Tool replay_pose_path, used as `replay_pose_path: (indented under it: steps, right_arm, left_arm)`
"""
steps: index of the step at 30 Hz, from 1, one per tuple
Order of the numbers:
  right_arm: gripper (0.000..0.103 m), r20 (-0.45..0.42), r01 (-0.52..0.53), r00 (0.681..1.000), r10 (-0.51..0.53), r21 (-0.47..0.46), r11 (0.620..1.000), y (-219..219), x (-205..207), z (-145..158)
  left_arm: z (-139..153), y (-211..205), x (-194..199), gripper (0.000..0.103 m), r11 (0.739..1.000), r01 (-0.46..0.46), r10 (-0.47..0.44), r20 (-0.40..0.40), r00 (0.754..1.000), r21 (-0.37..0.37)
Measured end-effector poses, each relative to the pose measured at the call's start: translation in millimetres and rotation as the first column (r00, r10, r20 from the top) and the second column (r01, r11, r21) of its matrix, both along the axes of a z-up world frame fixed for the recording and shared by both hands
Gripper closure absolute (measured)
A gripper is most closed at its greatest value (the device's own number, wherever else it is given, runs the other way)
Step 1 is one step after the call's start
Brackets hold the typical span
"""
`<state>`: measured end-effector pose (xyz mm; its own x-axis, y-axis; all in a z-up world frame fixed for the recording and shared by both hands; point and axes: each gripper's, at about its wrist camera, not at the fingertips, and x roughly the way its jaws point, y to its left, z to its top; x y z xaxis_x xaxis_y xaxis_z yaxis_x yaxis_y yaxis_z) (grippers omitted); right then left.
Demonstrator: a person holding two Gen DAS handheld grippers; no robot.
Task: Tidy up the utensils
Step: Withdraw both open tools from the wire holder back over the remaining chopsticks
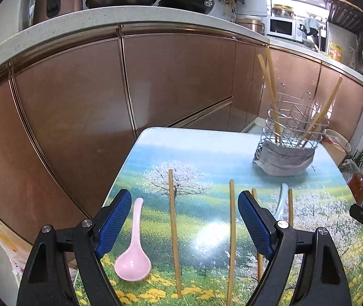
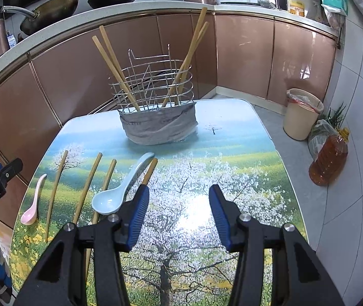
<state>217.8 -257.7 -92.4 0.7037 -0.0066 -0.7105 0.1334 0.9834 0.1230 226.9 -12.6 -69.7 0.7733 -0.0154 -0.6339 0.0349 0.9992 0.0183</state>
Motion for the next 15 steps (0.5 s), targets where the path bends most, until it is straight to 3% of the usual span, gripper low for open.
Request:
replay_pose_path:
  steps: [7,15]
  right_arm:
    - [0.056,-0.025,-0.019,1.000,0.019,-0.001,1.000,2,16,-7]
    - [0.056,-0.067,-0.066,0.996,0.066,0.009,0.998,8,41,-17]
  left_arm:
    - [6,25,21,0.018,0.999,-0.026,0.025,-0.024,0.999,-0.019]
    - [10,34,49,0.018,0.999,-0.039,0.040,-0.080,0.996,0.010]
